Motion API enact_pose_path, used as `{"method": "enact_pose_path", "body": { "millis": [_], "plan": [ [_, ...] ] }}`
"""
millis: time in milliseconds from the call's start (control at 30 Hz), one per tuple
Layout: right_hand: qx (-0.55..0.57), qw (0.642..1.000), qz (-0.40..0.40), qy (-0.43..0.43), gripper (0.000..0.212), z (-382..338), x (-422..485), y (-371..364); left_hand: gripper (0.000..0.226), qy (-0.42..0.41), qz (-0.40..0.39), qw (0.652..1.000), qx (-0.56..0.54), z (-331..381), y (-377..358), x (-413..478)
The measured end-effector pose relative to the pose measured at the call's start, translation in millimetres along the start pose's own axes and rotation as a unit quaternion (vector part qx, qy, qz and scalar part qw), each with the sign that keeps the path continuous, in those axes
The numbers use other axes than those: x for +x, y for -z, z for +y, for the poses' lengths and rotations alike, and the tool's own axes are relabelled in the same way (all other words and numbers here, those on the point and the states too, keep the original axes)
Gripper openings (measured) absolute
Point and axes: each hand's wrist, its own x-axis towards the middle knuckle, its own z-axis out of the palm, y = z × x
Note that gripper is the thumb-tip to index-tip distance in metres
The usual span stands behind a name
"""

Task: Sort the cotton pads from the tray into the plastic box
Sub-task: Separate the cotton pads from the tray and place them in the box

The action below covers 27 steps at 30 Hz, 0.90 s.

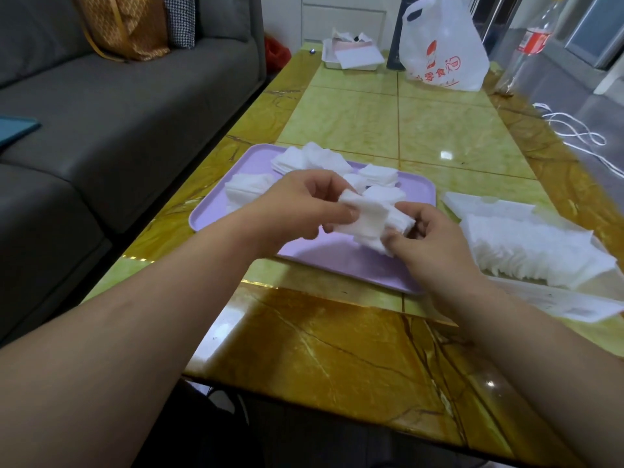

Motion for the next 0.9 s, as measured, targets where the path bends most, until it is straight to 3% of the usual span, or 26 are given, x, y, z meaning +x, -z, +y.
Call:
{"method": "enact_pose_path", "body": {
  "millis": [100, 200, 433, 600, 700, 800, 900],
  "plan": [
    [0.047, 0.998, -0.027, -0.012, 0.040, 0, 0, 1, 0.012, 0.010, -0.092, 0.994, 0.063, -1, -8, -5],
    [0.061, 0.996, -0.064, -0.015, 0.044, 1, 0, 2, 0.012, 0.009, -0.038, 0.993, 0.115, -6, -15, -2],
    [0.052, 0.997, -0.065, -0.005, 0.037, 4, 4, 2, 0.020, 0.009, 0.031, 0.994, 0.106, -20, -13, 6],
    [0.130, 0.986, -0.099, -0.032, 0.066, 4, 4, -1, 0.027, 0.013, 0.072, 0.990, 0.122, -24, -13, 11],
    [0.046, 0.994, -0.099, -0.002, 0.083, -1, -3, -3, 0.028, 0.007, 0.070, 0.987, 0.143, -24, -16, 10],
    [-0.026, 0.997, -0.057, 0.034, 0.054, -4, -5, -5, 0.031, -0.010, 0.064, 0.983, 0.174, -21, -18, 9],
    [-0.030, 0.997, -0.065, 0.034, 0.050, -5, -5, -4, 0.048, 0.004, 0.050, 0.975, 0.218, -18, -17, 7]
  ]
}}
